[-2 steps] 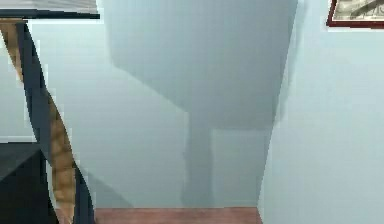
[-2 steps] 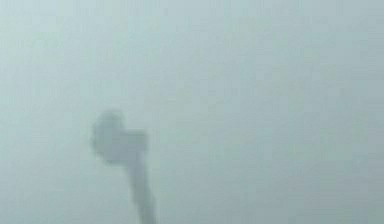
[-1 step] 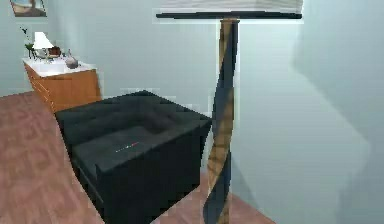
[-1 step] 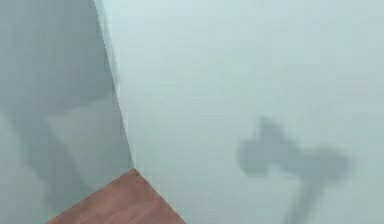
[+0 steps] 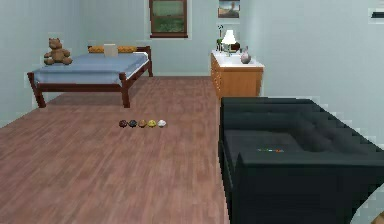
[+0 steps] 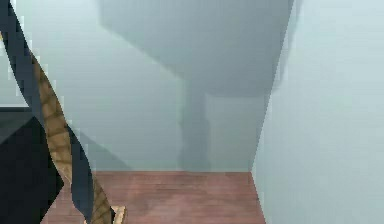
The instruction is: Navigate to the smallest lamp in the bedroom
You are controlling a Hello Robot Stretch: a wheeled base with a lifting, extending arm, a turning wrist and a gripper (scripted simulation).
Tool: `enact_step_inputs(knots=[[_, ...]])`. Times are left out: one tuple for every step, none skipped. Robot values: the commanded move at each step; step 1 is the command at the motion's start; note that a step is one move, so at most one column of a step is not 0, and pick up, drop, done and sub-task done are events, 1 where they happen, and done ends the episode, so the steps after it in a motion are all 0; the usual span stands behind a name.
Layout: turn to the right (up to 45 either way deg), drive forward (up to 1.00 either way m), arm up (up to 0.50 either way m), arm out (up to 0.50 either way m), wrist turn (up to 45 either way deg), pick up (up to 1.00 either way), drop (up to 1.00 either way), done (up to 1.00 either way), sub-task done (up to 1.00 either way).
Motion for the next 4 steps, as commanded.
enact_step_inputs(knots=[[-3.0,0.0,0.0,0.0,0.0,0.0,0.0,0.0,0.0],[-24.0,0.0,0.0,0.0,0.0,0.0,0.0,0.0,0.0],[0.0,0.75,0.0,0.0,0.0,0.0,0.0,0.0,0.0],[15.0,0.0,0.0,0.0,0.0,0.0,0.0,0.0,0.0]])
